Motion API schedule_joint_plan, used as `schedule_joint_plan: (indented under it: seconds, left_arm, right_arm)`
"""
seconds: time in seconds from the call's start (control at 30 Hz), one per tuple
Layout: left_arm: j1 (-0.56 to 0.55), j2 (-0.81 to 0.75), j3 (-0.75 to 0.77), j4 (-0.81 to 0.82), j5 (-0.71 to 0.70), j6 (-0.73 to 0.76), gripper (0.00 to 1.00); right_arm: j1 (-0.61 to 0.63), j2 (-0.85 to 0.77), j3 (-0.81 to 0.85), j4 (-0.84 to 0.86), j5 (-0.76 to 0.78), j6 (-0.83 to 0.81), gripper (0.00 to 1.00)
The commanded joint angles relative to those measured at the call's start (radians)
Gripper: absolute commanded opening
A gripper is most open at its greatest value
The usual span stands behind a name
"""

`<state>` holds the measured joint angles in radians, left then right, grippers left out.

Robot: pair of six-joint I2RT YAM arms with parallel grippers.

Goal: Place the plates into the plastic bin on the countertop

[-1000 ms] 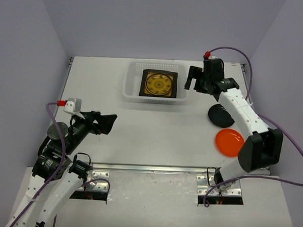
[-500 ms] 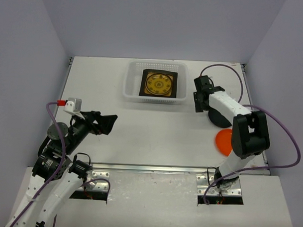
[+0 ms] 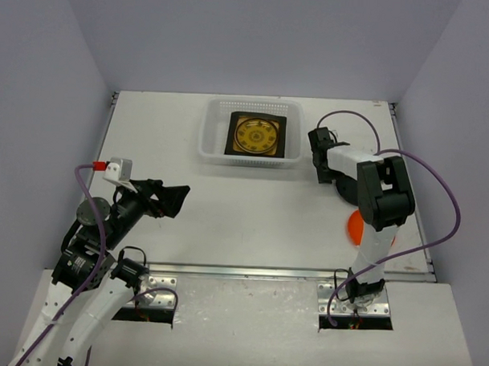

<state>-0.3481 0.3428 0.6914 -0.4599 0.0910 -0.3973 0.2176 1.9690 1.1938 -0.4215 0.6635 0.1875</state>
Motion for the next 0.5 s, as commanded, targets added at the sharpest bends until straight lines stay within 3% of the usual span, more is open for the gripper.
schedule_joint_plan:
  seconds: [0.0,0.13,0.37,0.47]
  left_arm:
    - [-0.002,0.001,0.000,0.039,0.012,0.006,1.00]
    - [-0.002,0.002,0.000,0.038,0.013,0.006,1.00]
    - [-0.002,0.001,0.000,0.038,0.011,0.005,1.00]
    - [-0.002,0.000,0.000,0.038,0.008,0.005,1.00]
  right_arm:
    - [-0.032,0.033,0.002,0.041,-0.040,0.024,0.59]
    - [-0.046,0.042,-0.023,0.053,-0.052,0.028,0.52]
    - [-0.052,0.047,-0.050,0.053,-0.091,0.036,0.04]
    - [-0.051,0.007,-0.070,0.049,-0.115,0.040,0.00]
